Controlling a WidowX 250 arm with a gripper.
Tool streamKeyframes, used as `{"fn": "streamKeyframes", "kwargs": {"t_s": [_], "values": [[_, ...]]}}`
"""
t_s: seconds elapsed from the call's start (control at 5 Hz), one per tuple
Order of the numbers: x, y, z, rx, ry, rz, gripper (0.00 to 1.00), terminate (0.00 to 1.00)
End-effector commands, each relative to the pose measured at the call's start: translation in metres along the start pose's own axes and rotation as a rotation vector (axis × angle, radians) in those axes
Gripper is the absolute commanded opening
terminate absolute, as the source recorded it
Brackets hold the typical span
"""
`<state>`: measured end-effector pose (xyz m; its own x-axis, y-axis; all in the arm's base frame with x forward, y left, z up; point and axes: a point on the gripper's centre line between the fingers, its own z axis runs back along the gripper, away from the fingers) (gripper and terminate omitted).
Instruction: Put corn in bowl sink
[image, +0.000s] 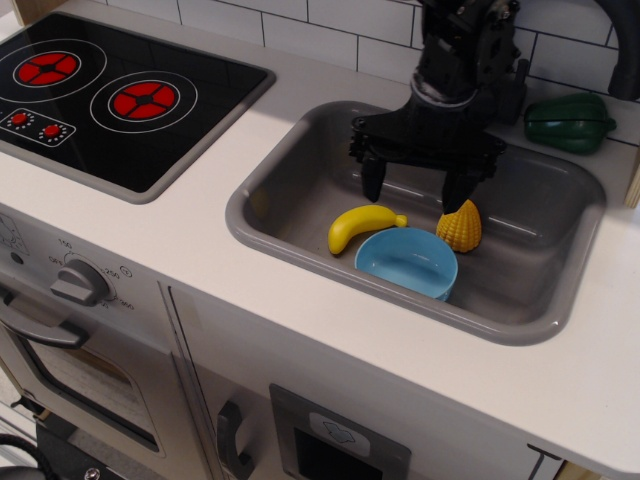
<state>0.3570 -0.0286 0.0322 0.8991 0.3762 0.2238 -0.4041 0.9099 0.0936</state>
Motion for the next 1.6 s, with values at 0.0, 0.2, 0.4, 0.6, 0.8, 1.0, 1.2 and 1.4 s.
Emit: {"fn": "streamKeyframes", "kwargs": {"t_s": [0.0,0.2,0.4,0.6,0.8,1.0,1.2,1.4], "values": [[0.019,-0.029,0.009,-0.062,-0.031,-0.028,1.0,0.0],[0.024,-0.036,0.0,-0.063,-0.041,-0.047,1.0,0.0],[0.028,-0.042,-0.004,-0.082,-0.048,-0.097,1.0,0.0],[0.03,-0.048,-0.01,-0.134,-0.043,-0.129,1.0,0.0],[0.023,-0.055,-0.02,-0.12,-0.034,-0.133,1.0,0.0],[0.021,-0.059,-0.029,-0.109,-0.023,-0.129,1.0,0.0],[0.022,-0.061,-0.032,-0.103,-0.018,-0.124,1.0,0.0],[0.024,-0.06,-0.03,-0.118,-0.014,-0.117,0.0,0.0]]}}
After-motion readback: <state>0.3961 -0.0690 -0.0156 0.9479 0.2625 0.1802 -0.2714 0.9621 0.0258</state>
